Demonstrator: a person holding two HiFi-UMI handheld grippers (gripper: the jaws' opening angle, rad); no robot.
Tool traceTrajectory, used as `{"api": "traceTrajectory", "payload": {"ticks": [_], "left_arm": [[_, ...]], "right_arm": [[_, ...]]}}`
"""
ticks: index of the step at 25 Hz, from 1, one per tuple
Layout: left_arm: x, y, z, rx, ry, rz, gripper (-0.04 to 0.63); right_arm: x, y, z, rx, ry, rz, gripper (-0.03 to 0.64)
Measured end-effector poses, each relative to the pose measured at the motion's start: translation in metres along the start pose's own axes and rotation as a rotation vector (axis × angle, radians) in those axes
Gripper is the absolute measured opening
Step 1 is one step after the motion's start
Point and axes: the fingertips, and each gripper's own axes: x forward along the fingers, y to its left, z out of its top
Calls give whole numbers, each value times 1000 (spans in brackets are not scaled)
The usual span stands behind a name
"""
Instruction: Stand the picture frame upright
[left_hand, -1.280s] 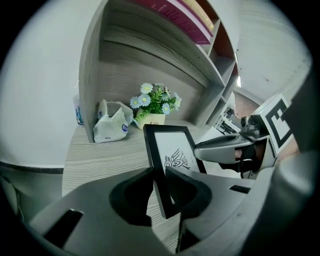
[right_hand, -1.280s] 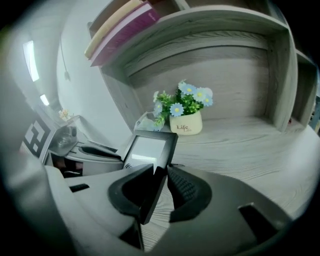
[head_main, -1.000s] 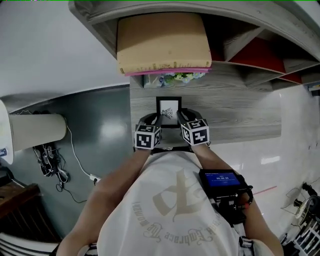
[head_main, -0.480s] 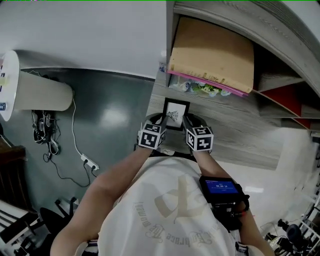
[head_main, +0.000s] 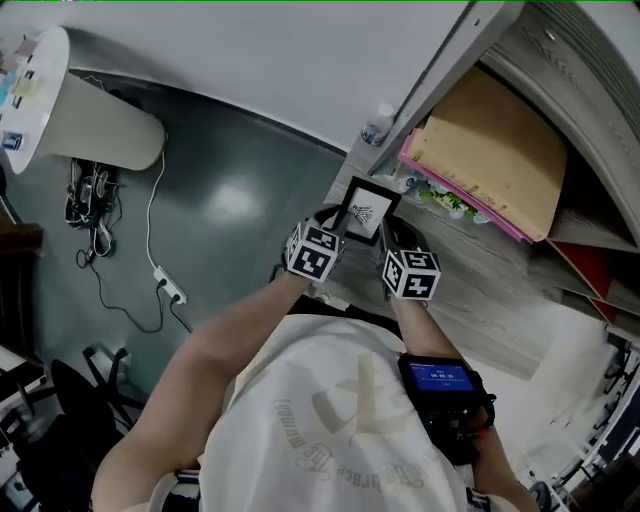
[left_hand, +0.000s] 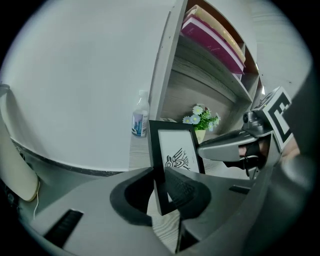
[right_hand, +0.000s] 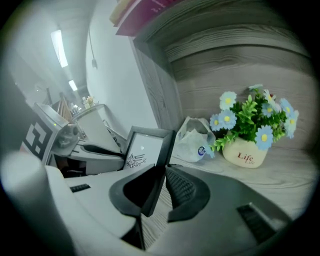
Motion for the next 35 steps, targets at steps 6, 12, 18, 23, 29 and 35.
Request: {"api": "traceTrajectory", "payload": {"ticks": [6, 12, 18, 23, 29, 35], "left_arm": [[10, 17, 13, 17, -29, 25, 81], [20, 31, 29, 45, -62, 40, 80], [32, 39, 37, 71, -78, 53, 78], [40, 43, 39, 90, -74, 52, 78], [49, 42, 42, 99, -72, 50, 75], [54, 42, 43, 107, -64, 56, 75]], "right_arm": [[15, -1, 18, -36, -18, 1, 63], [25, -3, 31, -49, -39, -9, 57], [33, -8, 37, -85, -41, -14, 52], [38, -12, 39, -105, -39, -10, 52], [41, -19, 42, -109, -41, -21, 52], [41, -21, 44, -109, -39, -18, 52]]}}
